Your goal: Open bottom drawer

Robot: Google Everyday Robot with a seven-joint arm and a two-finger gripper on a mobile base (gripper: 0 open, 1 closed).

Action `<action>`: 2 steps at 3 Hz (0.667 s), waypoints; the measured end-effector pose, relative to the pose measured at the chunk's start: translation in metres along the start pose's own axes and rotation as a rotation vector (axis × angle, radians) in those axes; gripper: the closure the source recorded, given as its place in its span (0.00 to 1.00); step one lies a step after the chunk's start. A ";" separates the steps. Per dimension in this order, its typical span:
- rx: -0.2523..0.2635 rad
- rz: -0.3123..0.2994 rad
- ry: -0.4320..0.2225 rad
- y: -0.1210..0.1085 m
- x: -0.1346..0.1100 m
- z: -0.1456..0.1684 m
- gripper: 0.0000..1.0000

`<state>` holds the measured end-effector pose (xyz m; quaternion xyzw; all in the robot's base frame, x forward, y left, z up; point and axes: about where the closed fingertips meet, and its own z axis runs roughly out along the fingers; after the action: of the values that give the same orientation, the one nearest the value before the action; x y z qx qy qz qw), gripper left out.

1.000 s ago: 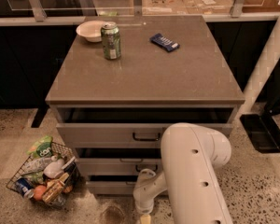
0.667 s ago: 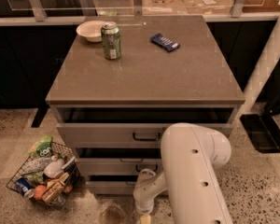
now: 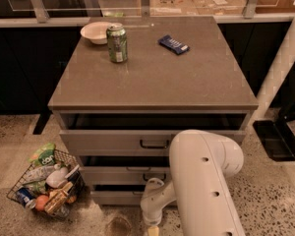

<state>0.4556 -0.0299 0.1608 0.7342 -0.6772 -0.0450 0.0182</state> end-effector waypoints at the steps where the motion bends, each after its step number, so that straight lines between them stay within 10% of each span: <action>1: 0.000 0.000 0.000 0.000 0.000 0.000 0.00; 2: 0.000 0.000 0.000 0.000 0.000 0.000 0.00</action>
Offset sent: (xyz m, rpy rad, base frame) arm -0.0080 -0.0107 -0.0030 0.1395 -0.4100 -0.1426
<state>0.4556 -0.0299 0.1608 0.7342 -0.6772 -0.0450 0.0182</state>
